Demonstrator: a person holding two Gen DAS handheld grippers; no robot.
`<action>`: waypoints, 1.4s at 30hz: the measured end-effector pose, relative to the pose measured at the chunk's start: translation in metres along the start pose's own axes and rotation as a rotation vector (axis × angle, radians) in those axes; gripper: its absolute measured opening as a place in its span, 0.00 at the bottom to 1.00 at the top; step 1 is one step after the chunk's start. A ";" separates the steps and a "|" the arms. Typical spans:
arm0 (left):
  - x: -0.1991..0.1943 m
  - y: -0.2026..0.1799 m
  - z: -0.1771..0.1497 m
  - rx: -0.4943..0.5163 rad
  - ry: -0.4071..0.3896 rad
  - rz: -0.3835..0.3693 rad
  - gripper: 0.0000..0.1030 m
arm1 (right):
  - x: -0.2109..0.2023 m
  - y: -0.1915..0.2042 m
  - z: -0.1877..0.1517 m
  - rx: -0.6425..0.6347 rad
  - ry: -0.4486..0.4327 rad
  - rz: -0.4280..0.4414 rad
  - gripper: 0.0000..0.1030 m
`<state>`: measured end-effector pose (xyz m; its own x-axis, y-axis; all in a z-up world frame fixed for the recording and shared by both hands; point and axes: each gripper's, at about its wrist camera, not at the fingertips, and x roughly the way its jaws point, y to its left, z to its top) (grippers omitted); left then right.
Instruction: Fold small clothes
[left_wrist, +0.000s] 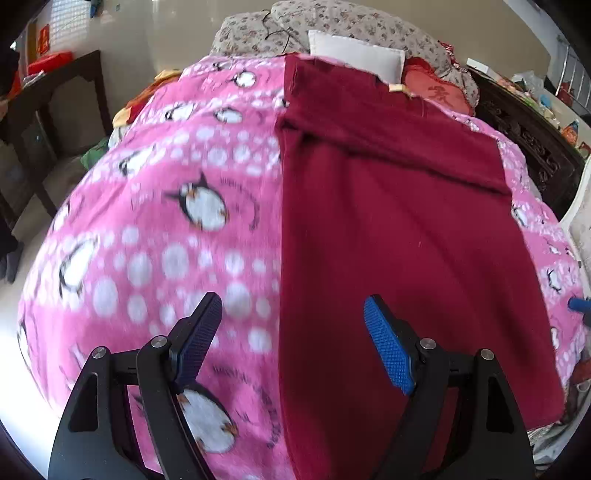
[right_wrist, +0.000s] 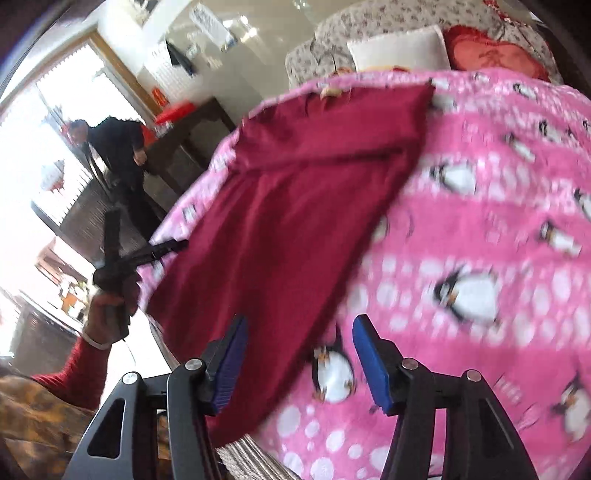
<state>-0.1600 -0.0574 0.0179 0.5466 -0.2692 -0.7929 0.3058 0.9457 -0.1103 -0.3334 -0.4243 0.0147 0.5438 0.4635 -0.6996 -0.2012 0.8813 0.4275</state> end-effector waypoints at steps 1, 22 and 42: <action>0.001 -0.001 -0.004 -0.006 -0.001 0.007 0.78 | 0.006 0.003 -0.004 -0.011 0.017 -0.008 0.55; 0.001 -0.011 -0.032 0.014 0.033 -0.046 0.89 | 0.030 0.009 -0.029 0.059 0.010 0.138 0.70; -0.015 -0.011 -0.046 -0.018 0.097 -0.145 0.98 | 0.054 0.020 -0.031 0.047 0.014 0.347 0.76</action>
<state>-0.2077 -0.0554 0.0035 0.4198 -0.3850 -0.8219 0.3610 0.9017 -0.2380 -0.3339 -0.3786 -0.0322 0.4387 0.7361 -0.5155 -0.3338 0.6661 0.6670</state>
